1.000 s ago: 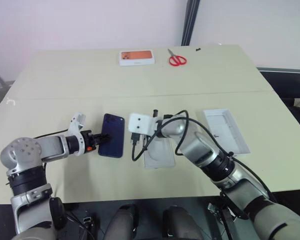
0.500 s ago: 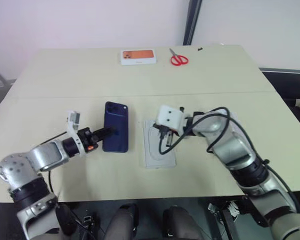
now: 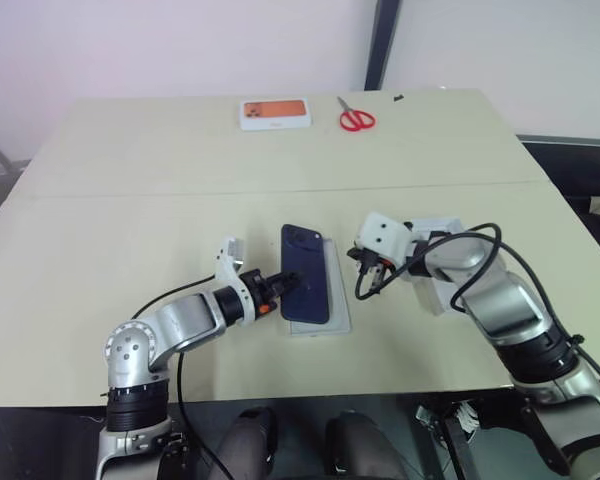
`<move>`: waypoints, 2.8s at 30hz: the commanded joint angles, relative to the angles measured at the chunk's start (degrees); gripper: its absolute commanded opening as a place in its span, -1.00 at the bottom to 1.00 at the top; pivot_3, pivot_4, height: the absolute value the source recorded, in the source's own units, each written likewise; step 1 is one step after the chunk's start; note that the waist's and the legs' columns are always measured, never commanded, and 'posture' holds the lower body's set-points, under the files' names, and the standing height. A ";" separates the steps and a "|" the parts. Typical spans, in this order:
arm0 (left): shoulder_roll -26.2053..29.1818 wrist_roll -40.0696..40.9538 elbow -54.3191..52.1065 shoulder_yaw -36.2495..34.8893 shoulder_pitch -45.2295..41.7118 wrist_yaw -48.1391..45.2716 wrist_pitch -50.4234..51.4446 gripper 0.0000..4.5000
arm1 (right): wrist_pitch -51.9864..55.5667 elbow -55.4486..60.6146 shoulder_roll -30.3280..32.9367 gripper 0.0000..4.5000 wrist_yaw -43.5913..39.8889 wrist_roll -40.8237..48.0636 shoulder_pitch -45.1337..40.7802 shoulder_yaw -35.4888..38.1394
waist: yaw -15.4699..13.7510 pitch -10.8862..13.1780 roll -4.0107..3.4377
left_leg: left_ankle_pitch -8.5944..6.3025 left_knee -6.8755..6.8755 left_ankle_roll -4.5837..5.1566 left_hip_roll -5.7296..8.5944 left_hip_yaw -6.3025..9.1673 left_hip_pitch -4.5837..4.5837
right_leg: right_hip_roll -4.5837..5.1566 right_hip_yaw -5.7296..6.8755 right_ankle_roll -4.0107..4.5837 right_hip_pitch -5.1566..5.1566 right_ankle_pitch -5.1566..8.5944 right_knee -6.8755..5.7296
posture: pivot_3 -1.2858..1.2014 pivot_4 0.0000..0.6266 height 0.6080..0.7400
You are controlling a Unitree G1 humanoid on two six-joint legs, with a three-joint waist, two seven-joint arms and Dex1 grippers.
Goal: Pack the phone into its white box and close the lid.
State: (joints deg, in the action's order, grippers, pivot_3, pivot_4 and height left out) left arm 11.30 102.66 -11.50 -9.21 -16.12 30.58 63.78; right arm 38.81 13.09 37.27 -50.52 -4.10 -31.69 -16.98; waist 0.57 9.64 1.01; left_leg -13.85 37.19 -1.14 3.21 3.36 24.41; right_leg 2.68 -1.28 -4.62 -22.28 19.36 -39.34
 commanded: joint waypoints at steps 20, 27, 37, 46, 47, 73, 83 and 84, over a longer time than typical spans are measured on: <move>14.41 4.78 -4.38 8.64 -0.75 -6.64 -5.62 0.98 | -0.48 0.59 0.48 -1.00 2.21 1.01 -0.80 1.90 | 0.08 -0.01 -0.02 | 0.02 0.00 -0.03 -0.01 0.01 -0.02 | -0.02 0.00 0.01 0.02 0.01 0.00 | 0.03 -0.52 1.00; 19.15 2.15 -5.49 8.76 0.28 -10.64 -5.82 0.98 | -1.36 0.64 1.26 -1.00 1.84 1.01 -0.33 1.83 | -0.08 -0.01 -0.02 | 0.02 0.02 -0.02 0.00 0.01 -0.01 | -0.01 0.01 0.01 0.04 0.01 0.02 | 0.03 -0.52 1.00; 29.64 -12.65 -8.72 3.35 1.34 -26.57 -6.83 0.98 | -7.11 5.77 4.33 -1.00 -2.04 5.17 3.93 4.20 | 0.05 0.00 -0.02 | 0.01 -0.02 0.00 0.00 0.01 -0.01 | -0.01 0.01 0.02 0.03 0.01 0.03 | 0.03 -0.52 1.00; 39.58 -49.27 -14.56 4.83 10.69 -54.12 -26.53 -0.05 | 2.58 9.77 -2.46 -1.00 0.66 7.02 -0.60 -0.72 | 0.23 0.05 -0.12 | 0.02 -0.19 -0.01 -0.04 -0.02 -0.02 | -0.02 -0.02 0.06 -0.03 0.03 0.10 | 0.03 -0.52 1.00; 40.20 -51.39 -14.58 5.56 11.43 -56.75 -27.47 -0.27 | 4.17 9.37 -3.84 -1.00 1.86 6.37 -1.62 -1.88 | 0.19 0.05 -0.12 | 0.01 -0.19 -0.01 -0.04 -0.01 -0.01 | -0.01 -0.01 0.06 -0.03 0.03 0.11 | 0.03 -0.52 1.00; 37.93 -69.68 -14.13 -1.18 23.54 -76.75 -39.78 -0.27 | 11.30 2.39 -13.17 -1.00 6.78 1.72 -9.37 -16.52 | 0.22 0.07 -0.16 | -0.21 -0.22 0.35 -0.03 0.00 -0.01 | 0.06 0.04 0.06 -0.04 0.01 0.17 | 0.03 -0.52 1.00; 36.59 -70.59 -13.52 -1.13 22.50 -76.86 -39.25 -0.27 | 11.22 6.19 -11.58 -1.00 6.11 3.49 -8.11 -13.42 | 0.29 0.08 -0.16 | -0.21 -0.23 0.36 -0.03 0.00 -0.01 | 0.05 0.04 0.06 -0.04 0.01 0.16 | 0.03 -0.52 1.00; 36.41 -70.67 -13.59 -0.97 22.21 -76.54 -38.89 -0.27 | 10.26 6.80 -11.73 -1.00 6.06 4.18 -7.89 -12.21 | 0.28 0.08 -0.16 | -0.21 -0.23 0.36 -0.03 0.01 -0.01 | 0.05 0.03 0.06 -0.04 0.01 0.15 | 0.03 -0.52 1.00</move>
State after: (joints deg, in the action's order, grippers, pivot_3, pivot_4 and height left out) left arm 47.82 32.12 -24.53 -9.08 6.47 -46.00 24.85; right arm 50.34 16.81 25.84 -44.45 -0.76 -39.06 -31.48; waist 0.85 9.72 0.85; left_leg -14.06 36.96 -0.78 3.18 3.37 24.41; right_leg 2.73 -1.25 -4.56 -22.32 19.37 -39.19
